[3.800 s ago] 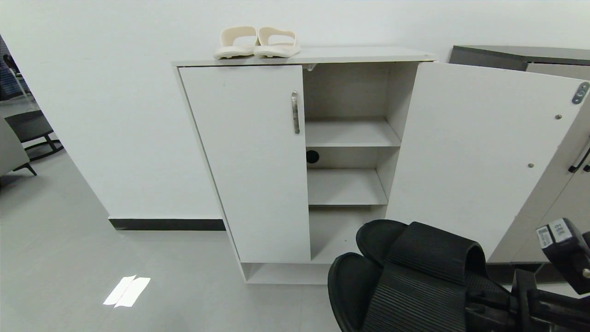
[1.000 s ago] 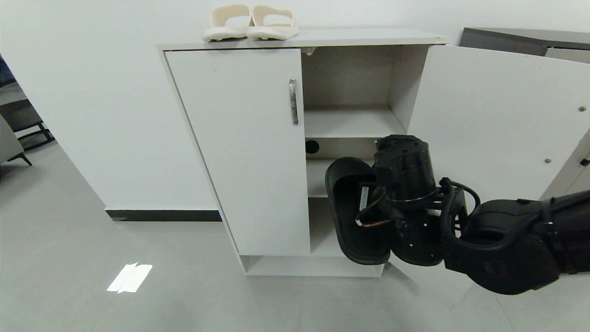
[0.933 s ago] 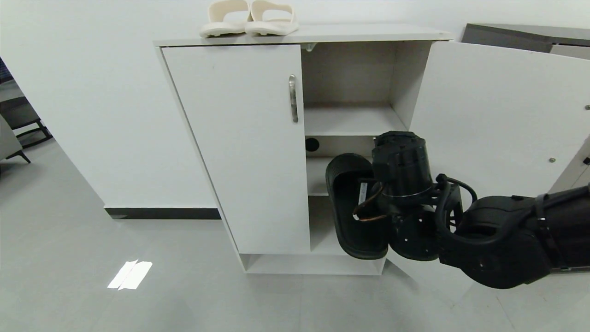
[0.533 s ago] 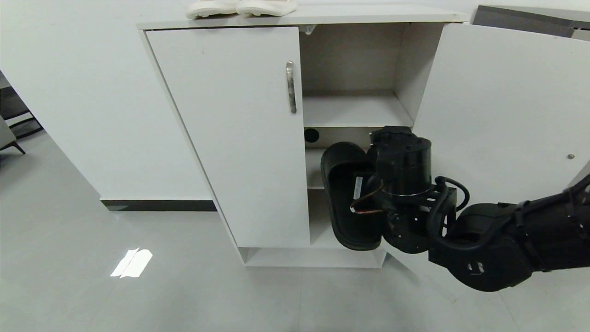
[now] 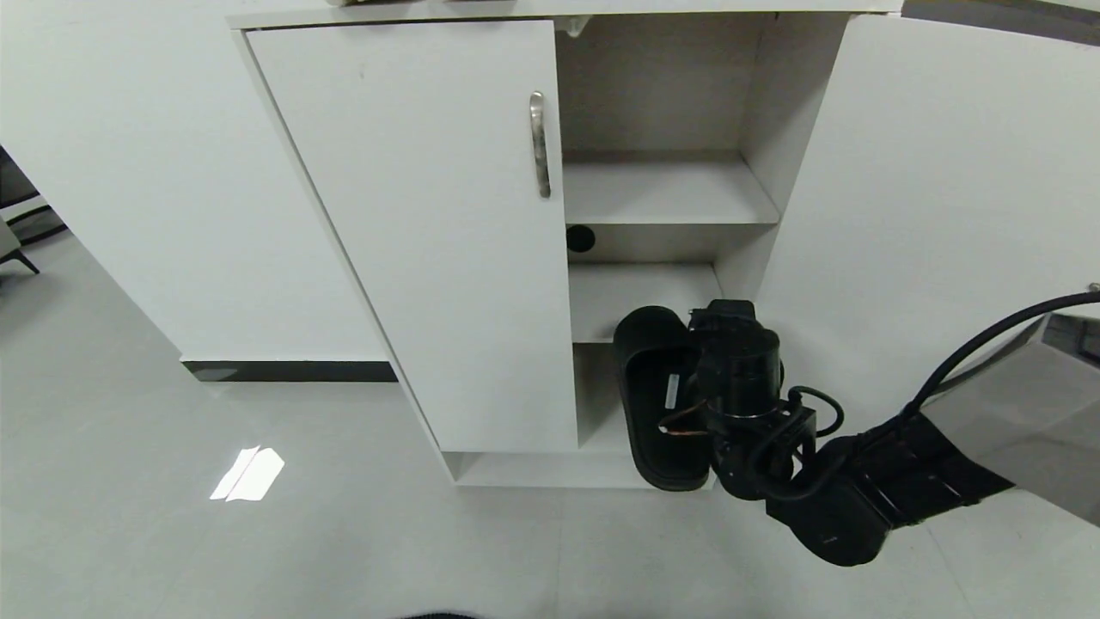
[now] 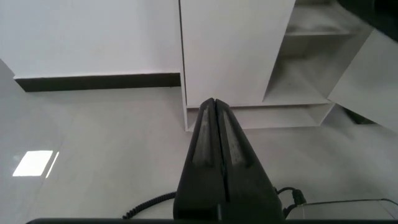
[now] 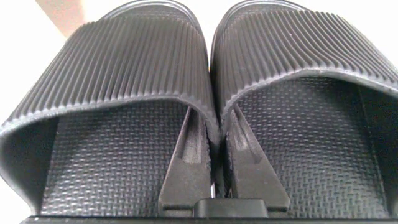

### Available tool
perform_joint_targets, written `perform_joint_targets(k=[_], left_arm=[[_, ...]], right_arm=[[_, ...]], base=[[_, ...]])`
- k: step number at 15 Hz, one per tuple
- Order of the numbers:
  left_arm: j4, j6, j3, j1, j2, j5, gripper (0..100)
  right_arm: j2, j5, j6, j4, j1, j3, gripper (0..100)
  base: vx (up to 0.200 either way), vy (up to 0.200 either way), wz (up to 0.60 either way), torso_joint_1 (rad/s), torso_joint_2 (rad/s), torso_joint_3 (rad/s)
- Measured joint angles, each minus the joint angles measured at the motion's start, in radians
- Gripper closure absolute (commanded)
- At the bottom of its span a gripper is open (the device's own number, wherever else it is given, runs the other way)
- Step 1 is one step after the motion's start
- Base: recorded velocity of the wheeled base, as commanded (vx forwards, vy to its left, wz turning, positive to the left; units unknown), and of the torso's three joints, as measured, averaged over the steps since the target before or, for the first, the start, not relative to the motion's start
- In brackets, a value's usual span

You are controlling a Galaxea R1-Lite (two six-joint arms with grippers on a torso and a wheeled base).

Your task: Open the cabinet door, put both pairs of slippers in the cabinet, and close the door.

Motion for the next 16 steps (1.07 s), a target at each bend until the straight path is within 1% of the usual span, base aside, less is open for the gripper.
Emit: perform_joint_targets(k=[4, 6, 10, 11, 13, 14, 16], left_arm=[[0.000, 0.000, 0.000, 0.000, 0.000, 0.000, 100], [0.000, 0.001, 0.000, 0.000, 0.000, 0.000, 100], [0.000, 0.004, 0.000, 0.000, 0.000, 0.000, 100], [0.000, 0.002, 0.000, 0.000, 0.000, 0.000, 100], [0.000, 0.002, 0.000, 0.000, 0.000, 0.000, 100], [0.000, 0.001, 0.000, 0.000, 0.000, 0.000, 100], [0.000, 0.000, 0.000, 0.000, 0.000, 0.000, 100]], right_arm=[[0.035, 0.001, -0.002, -0.059, -0.001, -0.001, 100], [0.038, -0.005, -0.024, -0.068, 0.005, 0.003, 100], [0.041, 0.001, -0.061, -0.135, 0.017, 0.010, 100], [0.042, 0.022, -0.061, -0.148, 0.017, 0.016, 100], [0.042, 0.106, -0.071, -0.237, 0.019, 0.039, 100], [0.042, 0.120, -0.094, -0.272, 0.019, 0.048, 100], [0.042, 0.121, -0.130, -0.290, 0.021, 0.050, 100]], base=[[0.000, 0.000, 0.00, 0.000, 0.00, -0.190], [0.000, 0.000, 0.00, -0.002, 0.00, -0.200], [0.000, 0.000, 0.00, 0.001, 0.00, -0.172], [0.000, 0.000, 0.00, 0.000, 0.00, 0.000], [0.000, 0.000, 0.00, 0.000, 0.00, 0.000], [0.000, -0.200, 0.00, 0.012, 0.00, -0.012], [0.000, -0.200, 0.00, 0.000, 0.00, 0.000]])
